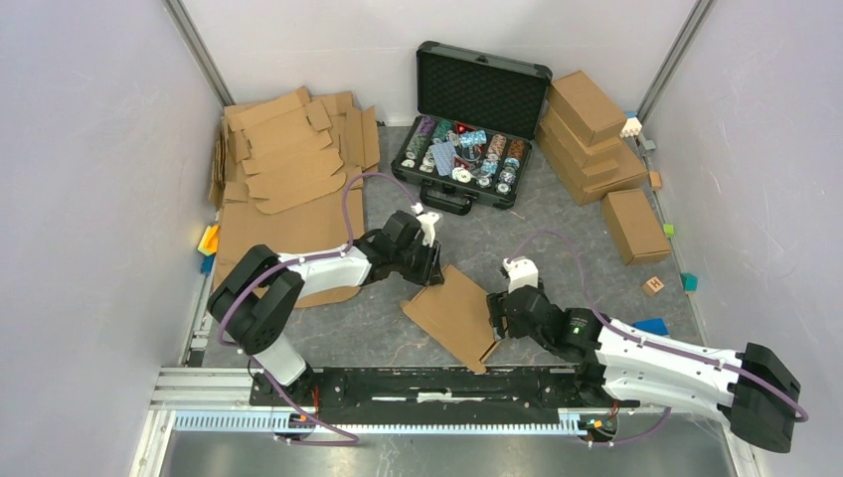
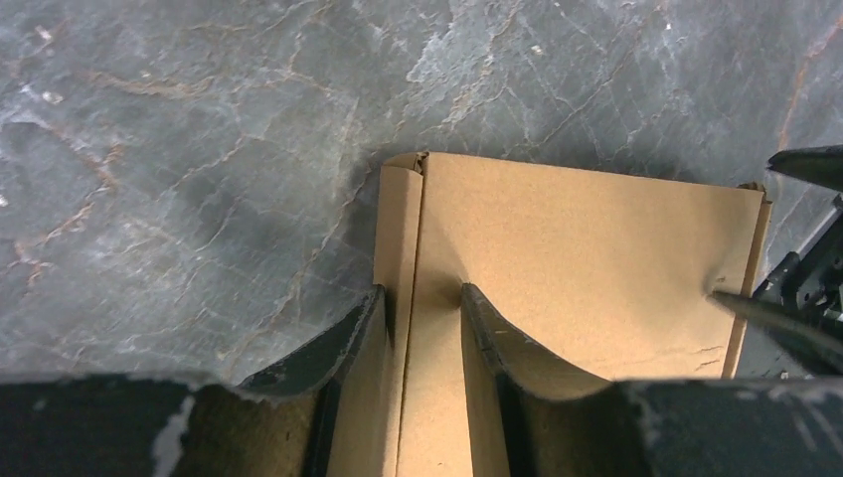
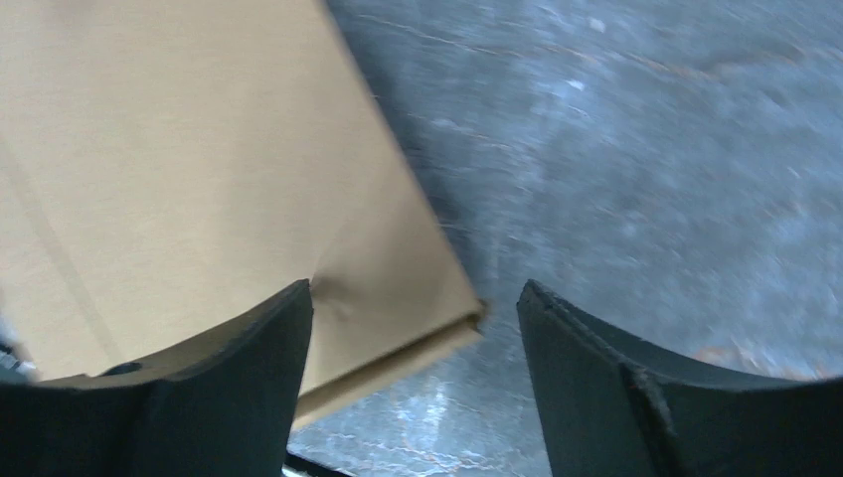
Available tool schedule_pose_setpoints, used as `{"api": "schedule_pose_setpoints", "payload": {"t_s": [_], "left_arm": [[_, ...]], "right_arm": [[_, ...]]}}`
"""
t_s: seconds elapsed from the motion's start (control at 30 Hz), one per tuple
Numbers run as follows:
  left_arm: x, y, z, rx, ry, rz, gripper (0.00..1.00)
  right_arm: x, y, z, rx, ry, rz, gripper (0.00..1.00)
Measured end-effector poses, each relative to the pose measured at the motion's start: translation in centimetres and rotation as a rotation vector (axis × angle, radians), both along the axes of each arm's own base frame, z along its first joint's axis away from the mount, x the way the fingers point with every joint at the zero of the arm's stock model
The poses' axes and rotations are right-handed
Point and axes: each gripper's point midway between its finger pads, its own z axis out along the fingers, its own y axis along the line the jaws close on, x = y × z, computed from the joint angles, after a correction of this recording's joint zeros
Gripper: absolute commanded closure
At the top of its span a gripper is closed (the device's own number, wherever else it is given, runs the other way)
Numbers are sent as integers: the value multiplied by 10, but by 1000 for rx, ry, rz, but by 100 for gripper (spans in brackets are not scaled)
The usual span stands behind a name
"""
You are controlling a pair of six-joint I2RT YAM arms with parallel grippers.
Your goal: Fold the paper box
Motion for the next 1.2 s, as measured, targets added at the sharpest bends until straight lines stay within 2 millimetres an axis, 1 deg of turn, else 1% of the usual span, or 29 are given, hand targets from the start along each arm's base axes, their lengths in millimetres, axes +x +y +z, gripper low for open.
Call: {"api": "schedule_pose_setpoints", "payload": {"t_s": [0.1,0.13,0.23,0.37,0.43,0.57,0.63,0.83,0.9,0.97,1.1,1.2], "left_arm": [[1,-4,0,-2,-2,-7,61],[1,-6,0,-3,-1,-13,61],[0,-9,1,-5,0,-24,61],[-1,-10,1,-5,-6,-38,61],[-1,-10,1,-5,-8,-41,61],[-1,-10,1,-3,-12,-49,60],[-1,-10,1,-3,-14,-53,57],[-5,-6,2,10,-4,-54,38],[-7,-4,9,11,-12,-50,33],[-5,-3,23,-1,-44,-39,29],[1,0,62,-49,-138,-9,27],[1,8,92,-87,-207,21,30]], "right_arm": [[2,11,7,23,-24,80,3],[3,12,9,24,-32,100,2],[5,13,18,41,-56,141,2],[6,20,27,97,-73,202,2],[7,22,26,105,-64,223,2],[6,27,18,124,-20,271,2],[2,30,14,146,1,298,2],[-6,40,9,174,42,376,2],[-8,40,6,164,51,397,2],[-9,40,5,155,51,413,2],[-9,43,5,142,56,437,2],[-6,46,7,134,60,447,2]]}}
